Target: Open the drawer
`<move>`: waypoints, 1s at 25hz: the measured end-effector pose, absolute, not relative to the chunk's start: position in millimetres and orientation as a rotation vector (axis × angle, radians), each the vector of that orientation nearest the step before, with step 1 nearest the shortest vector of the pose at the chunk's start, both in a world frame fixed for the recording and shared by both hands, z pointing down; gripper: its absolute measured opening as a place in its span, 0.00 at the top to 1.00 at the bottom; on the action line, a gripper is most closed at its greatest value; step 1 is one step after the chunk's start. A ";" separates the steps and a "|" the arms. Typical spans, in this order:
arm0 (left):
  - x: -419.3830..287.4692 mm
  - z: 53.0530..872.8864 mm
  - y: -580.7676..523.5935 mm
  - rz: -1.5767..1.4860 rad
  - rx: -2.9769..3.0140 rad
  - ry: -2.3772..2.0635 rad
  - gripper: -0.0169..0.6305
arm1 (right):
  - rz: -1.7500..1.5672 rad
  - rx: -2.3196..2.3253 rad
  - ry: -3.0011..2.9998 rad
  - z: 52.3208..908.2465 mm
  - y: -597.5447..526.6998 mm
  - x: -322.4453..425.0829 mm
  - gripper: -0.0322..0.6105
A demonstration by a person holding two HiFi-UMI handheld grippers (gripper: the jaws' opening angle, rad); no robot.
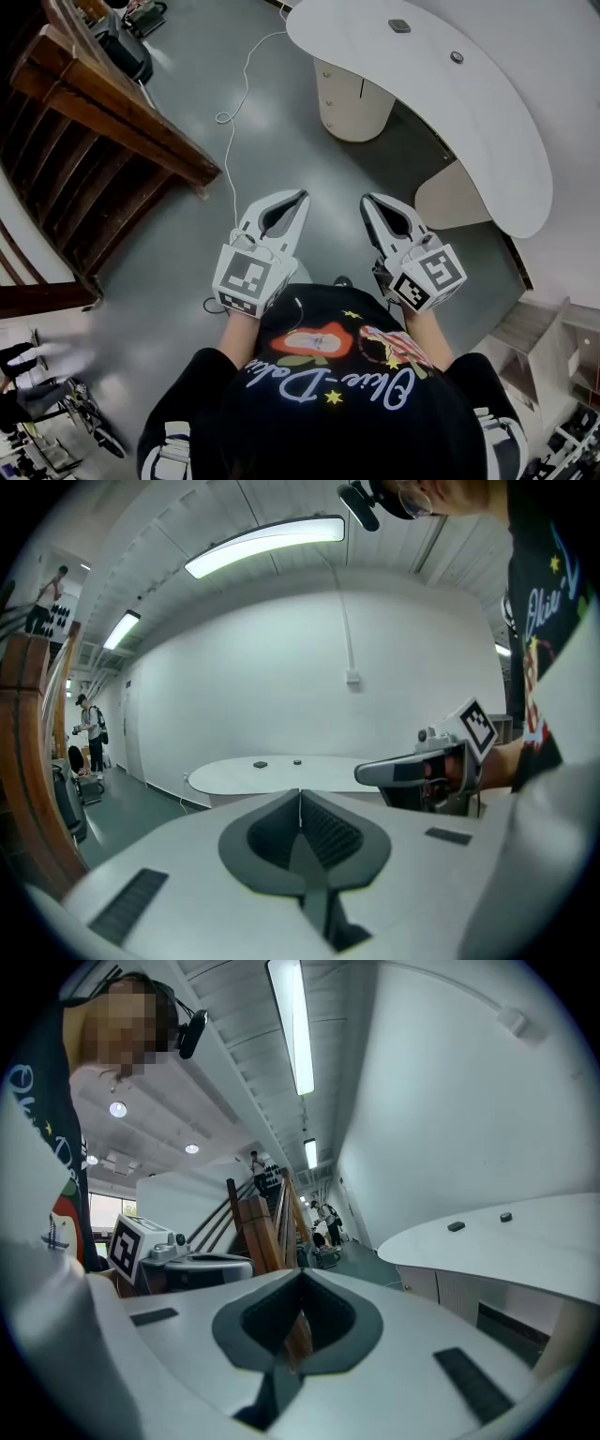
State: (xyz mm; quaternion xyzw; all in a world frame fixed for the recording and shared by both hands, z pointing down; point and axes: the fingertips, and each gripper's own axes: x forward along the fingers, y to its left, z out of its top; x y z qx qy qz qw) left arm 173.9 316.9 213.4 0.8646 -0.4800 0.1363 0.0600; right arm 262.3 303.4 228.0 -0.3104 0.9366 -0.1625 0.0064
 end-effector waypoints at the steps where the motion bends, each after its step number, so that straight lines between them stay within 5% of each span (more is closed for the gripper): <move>1: 168.6 213.1 311.4 0.410 2.622 -1.443 0.96 | -0.509 -0.983 2.928 227.7 299.0 257.0 0.95; 25: 12.1 283.6 234.3 0.448 2.424 -1.449 0.96 | -0.616 -1.085 2.965 281.5 200.1 138.6 0.95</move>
